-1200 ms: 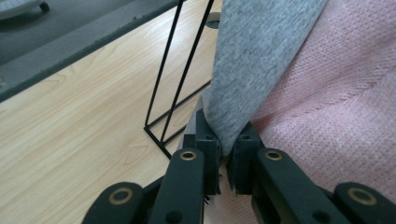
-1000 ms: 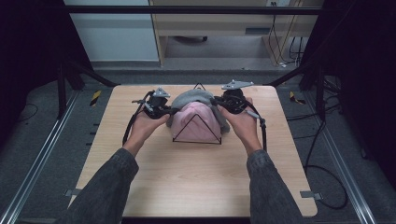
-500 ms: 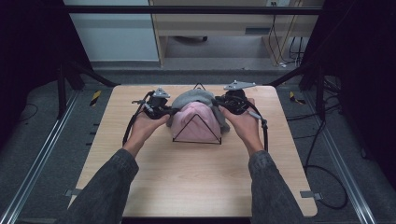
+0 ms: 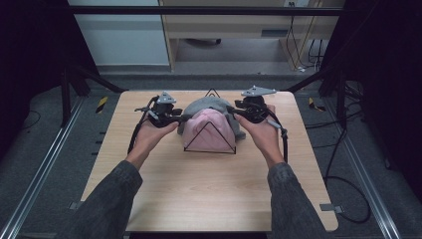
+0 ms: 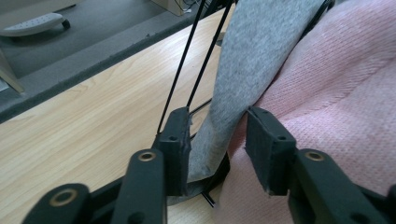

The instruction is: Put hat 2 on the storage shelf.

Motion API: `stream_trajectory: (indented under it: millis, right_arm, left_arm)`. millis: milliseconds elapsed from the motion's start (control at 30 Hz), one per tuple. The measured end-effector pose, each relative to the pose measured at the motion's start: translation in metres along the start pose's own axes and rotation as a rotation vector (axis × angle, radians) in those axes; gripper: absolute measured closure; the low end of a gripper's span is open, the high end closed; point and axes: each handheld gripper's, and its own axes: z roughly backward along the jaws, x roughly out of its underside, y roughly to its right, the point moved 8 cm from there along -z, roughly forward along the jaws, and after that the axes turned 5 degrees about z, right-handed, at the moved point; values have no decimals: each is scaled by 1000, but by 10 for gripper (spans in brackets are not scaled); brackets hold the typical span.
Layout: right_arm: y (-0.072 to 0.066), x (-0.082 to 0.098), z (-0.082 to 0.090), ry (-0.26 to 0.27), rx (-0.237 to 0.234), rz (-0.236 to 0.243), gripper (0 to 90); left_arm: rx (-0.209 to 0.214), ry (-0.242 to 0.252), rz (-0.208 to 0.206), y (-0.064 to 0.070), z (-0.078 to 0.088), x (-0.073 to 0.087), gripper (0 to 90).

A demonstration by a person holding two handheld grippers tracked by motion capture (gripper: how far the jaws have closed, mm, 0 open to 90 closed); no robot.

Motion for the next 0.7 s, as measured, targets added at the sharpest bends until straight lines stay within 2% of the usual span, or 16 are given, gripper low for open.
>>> stream_trajectory:
  millis: [133, 400, 467, 567, 700]
  right_arm:
    - [0, -1, 3, 1, 6, -3, 505]
    - [-3, -7, 17, 10, 15, -15, 371]
    - [-4, -8, 20, 10, 14, -20, 322]
    - [-5, -9, 23, 0, 7, -31, 245]
    - [-6, -10, 27, -14, 9, -39, 163]
  left_arm:
    - [-5, 5, -8, 2, 6, -2, 533]
    - [-14, 12, -5, 3, 22, -5, 337]
    - [-15, 20, 12, 3, 26, -6, 298]
    - [7, 11, 33, 5, 32, -7, 217]
    - [36, 1, 20, 11, 41, -6, 141]
